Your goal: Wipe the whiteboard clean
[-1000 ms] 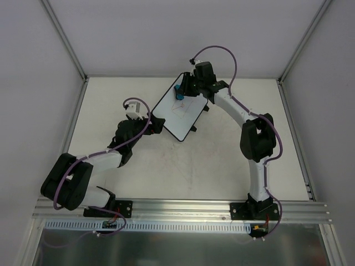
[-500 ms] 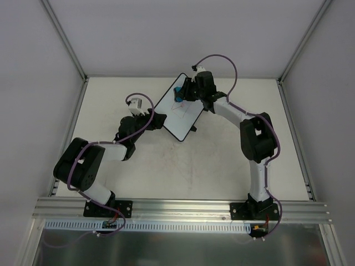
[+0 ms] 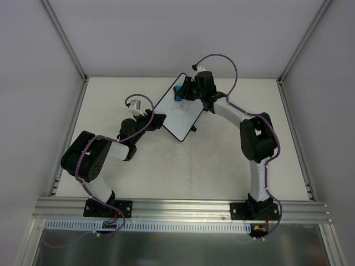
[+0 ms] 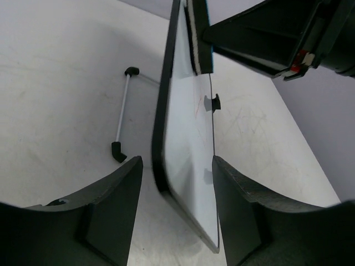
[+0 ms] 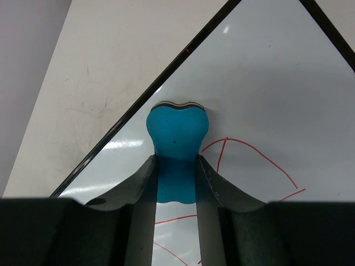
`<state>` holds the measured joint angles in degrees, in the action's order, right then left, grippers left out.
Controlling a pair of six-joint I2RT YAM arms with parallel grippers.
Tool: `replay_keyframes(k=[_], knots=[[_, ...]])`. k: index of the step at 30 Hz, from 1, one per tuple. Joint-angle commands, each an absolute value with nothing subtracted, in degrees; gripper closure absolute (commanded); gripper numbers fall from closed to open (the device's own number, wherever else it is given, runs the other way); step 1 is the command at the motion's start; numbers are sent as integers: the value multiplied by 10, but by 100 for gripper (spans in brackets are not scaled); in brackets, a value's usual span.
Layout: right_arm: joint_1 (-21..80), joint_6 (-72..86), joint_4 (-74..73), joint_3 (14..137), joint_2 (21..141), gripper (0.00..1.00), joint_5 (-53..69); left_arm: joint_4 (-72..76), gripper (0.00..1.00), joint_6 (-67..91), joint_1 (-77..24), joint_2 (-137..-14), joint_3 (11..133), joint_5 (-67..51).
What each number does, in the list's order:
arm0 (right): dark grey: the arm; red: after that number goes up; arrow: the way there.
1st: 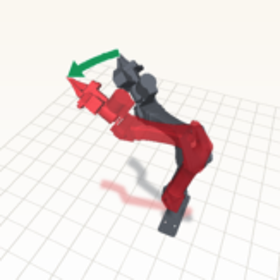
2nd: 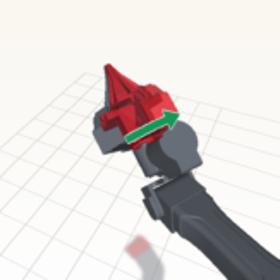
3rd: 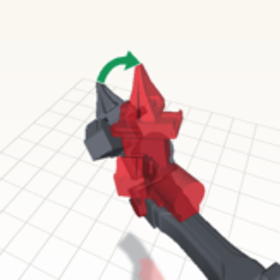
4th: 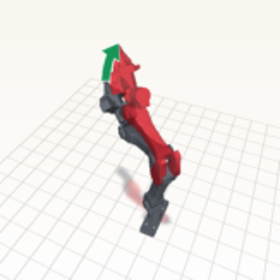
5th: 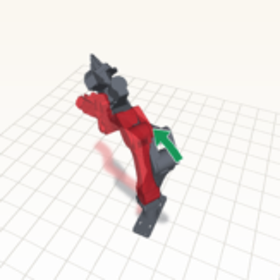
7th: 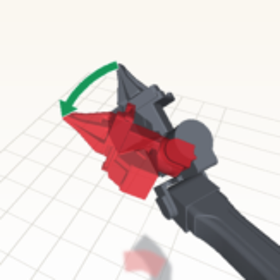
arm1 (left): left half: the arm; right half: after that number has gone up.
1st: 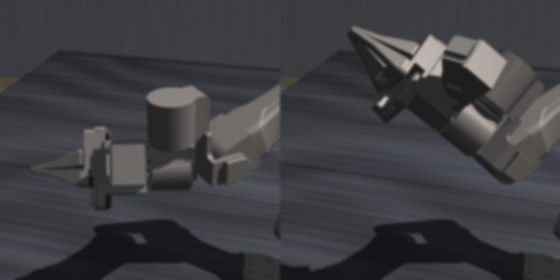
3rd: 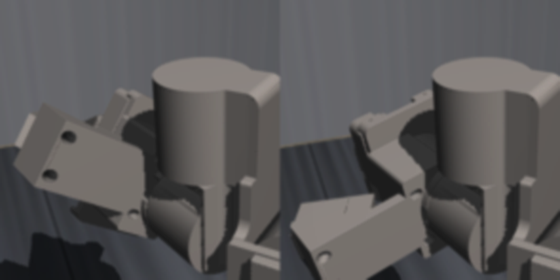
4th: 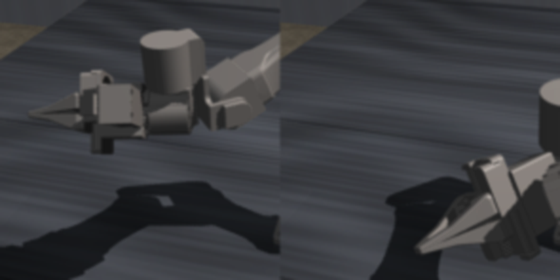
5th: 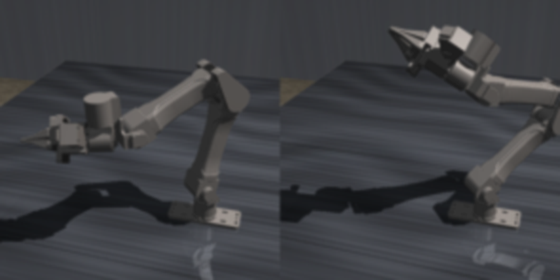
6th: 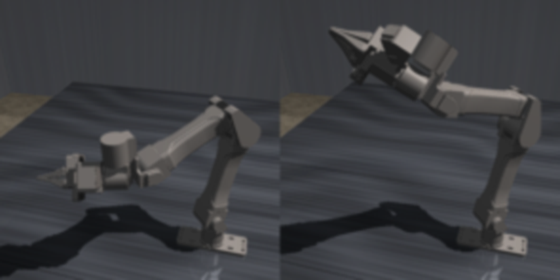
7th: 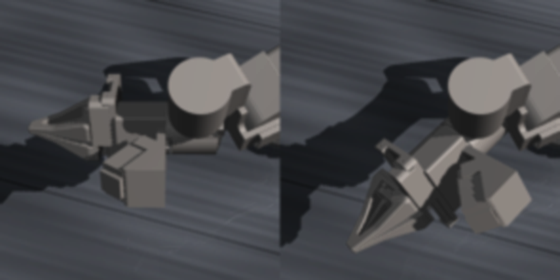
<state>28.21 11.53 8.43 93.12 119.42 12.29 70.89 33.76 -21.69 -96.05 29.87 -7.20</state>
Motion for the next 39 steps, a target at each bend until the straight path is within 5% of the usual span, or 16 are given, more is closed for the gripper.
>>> replay_keyframes(k=[1, 8, 22, 27, 39], knots=[[280, 118, 119, 946, 1172, 100, 120, 827, 48, 374, -208, -981, 281, -72], [280, 118, 119, 944, 1173, 100, 122, 836, 62, 376, -205, -991, 287, -77], [281, 120, 117, 942, 1176, 100, 127, 909, 70, 405, -205, -1017, 289, -97], [280, 120, 111, 945, 1178, 100, 127, 932, 100, 418, -205, -1030, 296, -103], [280, 109, 55, 973, 1187, 100, 112, 942, 100, 412, -205, -1036, 296, -117]])
